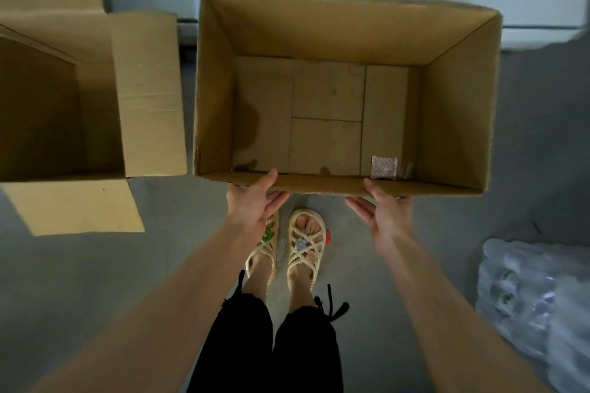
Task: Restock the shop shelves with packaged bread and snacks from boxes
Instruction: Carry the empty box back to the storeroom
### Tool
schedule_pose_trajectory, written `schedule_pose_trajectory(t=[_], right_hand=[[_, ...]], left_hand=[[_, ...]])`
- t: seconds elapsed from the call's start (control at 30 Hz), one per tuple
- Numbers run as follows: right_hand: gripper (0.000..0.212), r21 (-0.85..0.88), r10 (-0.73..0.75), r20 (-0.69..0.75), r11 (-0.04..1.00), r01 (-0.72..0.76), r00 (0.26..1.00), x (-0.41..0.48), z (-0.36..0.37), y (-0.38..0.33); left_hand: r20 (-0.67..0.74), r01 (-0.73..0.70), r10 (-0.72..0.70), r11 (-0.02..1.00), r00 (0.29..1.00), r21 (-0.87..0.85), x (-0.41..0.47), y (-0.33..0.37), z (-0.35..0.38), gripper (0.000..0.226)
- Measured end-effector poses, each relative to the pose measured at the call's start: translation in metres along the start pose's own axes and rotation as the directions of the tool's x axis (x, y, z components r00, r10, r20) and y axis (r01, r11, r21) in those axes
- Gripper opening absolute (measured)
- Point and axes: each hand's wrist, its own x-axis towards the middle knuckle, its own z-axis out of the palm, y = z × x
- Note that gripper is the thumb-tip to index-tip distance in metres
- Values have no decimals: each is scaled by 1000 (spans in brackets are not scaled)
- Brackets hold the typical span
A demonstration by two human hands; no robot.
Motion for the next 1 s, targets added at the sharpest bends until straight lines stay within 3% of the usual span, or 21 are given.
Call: schedule_pose_trajectory(t=[0.23, 0.37, 0.77, 1.0], right_hand=[[43, -55, -38, 94, 998, 43, 995, -87, -2, -34], [28, -83, -53, 133, 994, 65, 990, -128, 1, -41], [23, -221, -41, 344, 967, 124, 938, -301, 15, 8], [62, -350, -66, 520, 893, 283, 852, -433, 37, 47]], left_hand=[[7, -49, 50, 994, 999, -100, -88, 20, -13, 39], [-7, -87, 87, 985, 996, -147, -125, 27, -28, 42], [-88, -230, 213, 915, 973, -331, -265, 45, -157, 47], [-190, -360, 305, 792, 933, -493, -374, 59, -260, 49]])
